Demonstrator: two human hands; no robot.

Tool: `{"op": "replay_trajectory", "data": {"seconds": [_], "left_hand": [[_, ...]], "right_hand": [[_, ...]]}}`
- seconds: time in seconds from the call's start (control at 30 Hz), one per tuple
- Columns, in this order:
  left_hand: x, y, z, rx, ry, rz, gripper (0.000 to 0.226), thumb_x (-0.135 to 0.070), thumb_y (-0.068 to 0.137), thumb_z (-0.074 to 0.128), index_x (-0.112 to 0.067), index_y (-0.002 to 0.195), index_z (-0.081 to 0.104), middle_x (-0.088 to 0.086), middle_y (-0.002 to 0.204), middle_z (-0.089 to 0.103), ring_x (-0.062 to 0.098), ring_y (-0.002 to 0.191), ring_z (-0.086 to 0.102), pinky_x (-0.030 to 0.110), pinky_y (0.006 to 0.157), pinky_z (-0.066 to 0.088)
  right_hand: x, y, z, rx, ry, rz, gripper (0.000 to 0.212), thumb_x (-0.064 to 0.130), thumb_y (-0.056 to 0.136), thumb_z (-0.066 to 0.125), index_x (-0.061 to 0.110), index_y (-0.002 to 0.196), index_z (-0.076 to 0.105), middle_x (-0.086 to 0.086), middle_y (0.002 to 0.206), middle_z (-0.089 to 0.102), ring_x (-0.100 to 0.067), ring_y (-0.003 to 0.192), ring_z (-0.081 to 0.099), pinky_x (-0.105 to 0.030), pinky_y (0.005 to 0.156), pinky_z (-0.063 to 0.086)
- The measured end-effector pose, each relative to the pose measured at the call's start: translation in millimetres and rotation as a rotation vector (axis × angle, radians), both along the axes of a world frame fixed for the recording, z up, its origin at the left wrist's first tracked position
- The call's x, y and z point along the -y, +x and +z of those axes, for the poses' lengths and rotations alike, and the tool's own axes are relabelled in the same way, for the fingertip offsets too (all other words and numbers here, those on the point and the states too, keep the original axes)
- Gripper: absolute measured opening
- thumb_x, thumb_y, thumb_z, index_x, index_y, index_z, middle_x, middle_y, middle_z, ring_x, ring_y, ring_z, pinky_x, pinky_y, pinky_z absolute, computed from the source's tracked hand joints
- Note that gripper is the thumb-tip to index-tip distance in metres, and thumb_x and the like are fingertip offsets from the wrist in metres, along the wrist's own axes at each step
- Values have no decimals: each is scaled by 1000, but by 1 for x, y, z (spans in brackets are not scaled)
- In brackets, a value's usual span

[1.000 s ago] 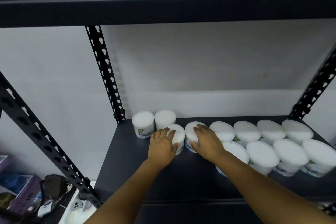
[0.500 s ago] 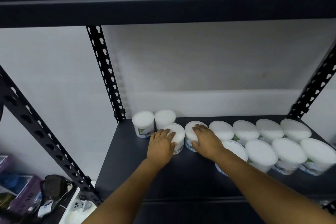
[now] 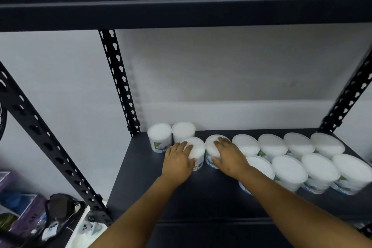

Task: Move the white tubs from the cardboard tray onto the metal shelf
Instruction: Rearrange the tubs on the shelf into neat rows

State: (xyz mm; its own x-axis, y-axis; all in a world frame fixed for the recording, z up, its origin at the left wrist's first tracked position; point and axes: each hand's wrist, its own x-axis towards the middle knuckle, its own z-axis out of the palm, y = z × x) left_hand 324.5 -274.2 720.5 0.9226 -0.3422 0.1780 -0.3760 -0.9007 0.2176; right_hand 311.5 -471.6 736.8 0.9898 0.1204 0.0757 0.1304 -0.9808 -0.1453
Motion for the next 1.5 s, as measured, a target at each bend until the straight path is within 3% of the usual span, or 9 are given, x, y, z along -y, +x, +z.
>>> {"op": "replay_trajectory", "data": {"seconds": [1.0, 1.37, 1.5], "left_hand": [[-5, 6, -5, -80, -76, -28, 53, -40, 98, 42, -25, 147, 29, -2, 157, 21, 18, 145, 14, 36, 117, 12], [-14, 14, -4, -50, -152, -4, 58, -50, 95, 40, -21, 146, 32, 2, 155, 26, 20, 144, 18, 39, 117, 17], [-22, 23, 1, -29, -144, 13, 60, -52, 95, 39, -21, 146, 32, 3, 155, 27, 21, 144, 19, 39, 117, 15]], "right_hand": [[2, 3, 1, -19, -4, 4, 60, 38, 93, 48, 10, 144, 29, -8, 154, 26, -22, 141, 24, -28, 113, 17], [-4, 6, 1, 12, 100, -9, 67, 50, 91, 47, 9, 142, 33, -9, 151, 33, -23, 139, 28, -32, 116, 22], [-14, 15, 6, 17, 123, 5, 67, 51, 93, 44, 11, 145, 30, -8, 153, 29, -22, 142, 23, -31, 116, 17]]}}
